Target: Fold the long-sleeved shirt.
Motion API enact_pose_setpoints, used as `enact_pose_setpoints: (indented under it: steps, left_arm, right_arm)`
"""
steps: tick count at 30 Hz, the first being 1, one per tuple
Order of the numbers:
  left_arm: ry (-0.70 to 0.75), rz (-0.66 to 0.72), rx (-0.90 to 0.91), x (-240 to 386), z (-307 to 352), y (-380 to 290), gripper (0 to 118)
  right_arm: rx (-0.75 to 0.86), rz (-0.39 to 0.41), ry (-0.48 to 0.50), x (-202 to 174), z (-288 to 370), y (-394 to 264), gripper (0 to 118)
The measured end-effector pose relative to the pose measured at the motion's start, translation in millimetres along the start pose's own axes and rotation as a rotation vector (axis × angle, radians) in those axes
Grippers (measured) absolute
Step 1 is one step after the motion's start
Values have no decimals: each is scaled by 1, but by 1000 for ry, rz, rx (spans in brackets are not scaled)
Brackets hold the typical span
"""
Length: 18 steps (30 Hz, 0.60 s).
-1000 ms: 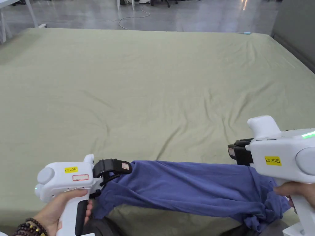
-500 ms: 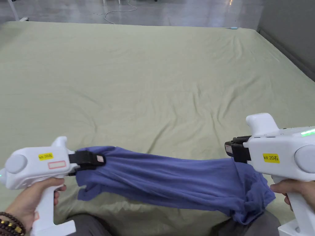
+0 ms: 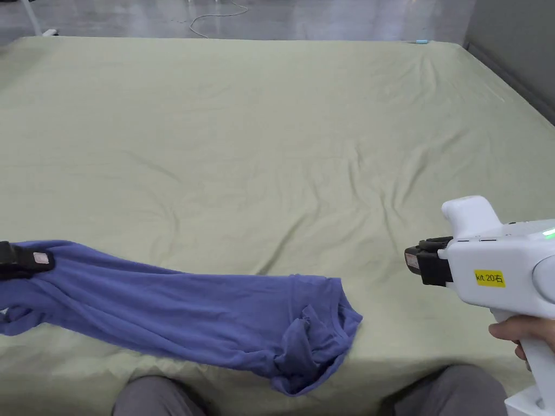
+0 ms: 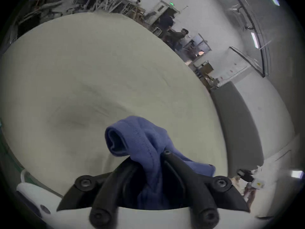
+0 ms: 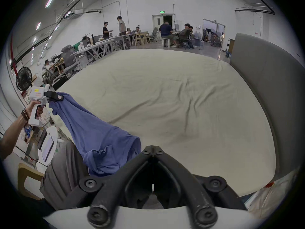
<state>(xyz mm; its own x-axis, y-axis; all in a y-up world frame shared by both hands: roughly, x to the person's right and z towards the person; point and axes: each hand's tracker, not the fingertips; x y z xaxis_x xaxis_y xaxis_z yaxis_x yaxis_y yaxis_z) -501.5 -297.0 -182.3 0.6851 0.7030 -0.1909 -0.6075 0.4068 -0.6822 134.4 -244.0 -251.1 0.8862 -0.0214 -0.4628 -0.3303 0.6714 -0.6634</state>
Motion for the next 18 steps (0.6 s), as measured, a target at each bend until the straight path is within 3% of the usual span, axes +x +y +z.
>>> enact_pose_setpoints:
  steps: [3,7,12,15,17,18]
  left_arm:
    - [-159,-99,-31,55,-10,-17,7]
    - [-296,-95,-176,138,-54,-52,7]
    - [-199,-189,-353,210,-152,-113,7]
    - [-153,-158,-428,206,-207,-145,8]
    - [-156,-110,-452,197,-230,-158,19]
    - [-159,-98,-470,187,-239,-158,40]
  right_arm:
    - [3,8,4,0,-2,2,0]
    - [4,11,7,-3,-2,2,0]
    - [16,15,5,1,4,-2,0]
    - [31,14,14,2,12,-4,0]
    - [34,15,17,6,15,-5,0]
    - [37,16,17,8,17,-6,0]
